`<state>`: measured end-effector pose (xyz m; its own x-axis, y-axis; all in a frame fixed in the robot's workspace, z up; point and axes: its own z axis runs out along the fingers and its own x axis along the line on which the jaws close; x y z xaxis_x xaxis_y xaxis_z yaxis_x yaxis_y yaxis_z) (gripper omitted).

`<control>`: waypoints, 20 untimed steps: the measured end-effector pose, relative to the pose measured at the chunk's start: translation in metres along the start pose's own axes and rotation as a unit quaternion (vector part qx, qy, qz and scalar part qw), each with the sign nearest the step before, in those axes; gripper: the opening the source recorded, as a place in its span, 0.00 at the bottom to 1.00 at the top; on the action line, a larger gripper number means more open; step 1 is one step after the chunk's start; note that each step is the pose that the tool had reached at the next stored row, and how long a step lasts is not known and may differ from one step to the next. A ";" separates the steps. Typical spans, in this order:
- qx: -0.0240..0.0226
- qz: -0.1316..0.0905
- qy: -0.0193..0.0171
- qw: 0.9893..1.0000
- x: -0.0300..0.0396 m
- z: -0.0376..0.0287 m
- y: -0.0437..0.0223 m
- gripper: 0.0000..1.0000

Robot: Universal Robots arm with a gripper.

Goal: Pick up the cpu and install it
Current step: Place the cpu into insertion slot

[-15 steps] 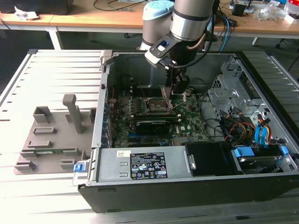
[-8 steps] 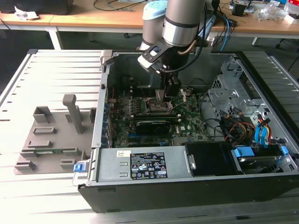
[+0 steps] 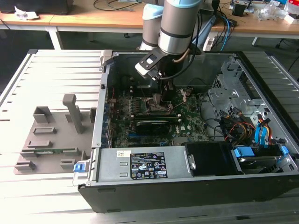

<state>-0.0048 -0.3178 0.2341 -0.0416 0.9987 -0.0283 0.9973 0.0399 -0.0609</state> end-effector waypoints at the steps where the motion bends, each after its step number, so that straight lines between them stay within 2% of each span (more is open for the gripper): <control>1: 0.000 0.000 0.000 1.000 0.0010 0.0034 -0.0004 0.55; 5: 0.000 0.008 0.000 1.000 0.0041 0.0159 -0.0030 0.55; 12: 0.000 0.009 0.001 1.000 0.0078 0.0263 -0.0035 0.55; 20: 0.000 0.010 0.000 1.000 0.0098 0.0336 -0.0042 0.55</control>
<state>-0.0114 -0.3092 0.2005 -0.0217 0.9994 -0.0286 0.9979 0.0199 -0.0610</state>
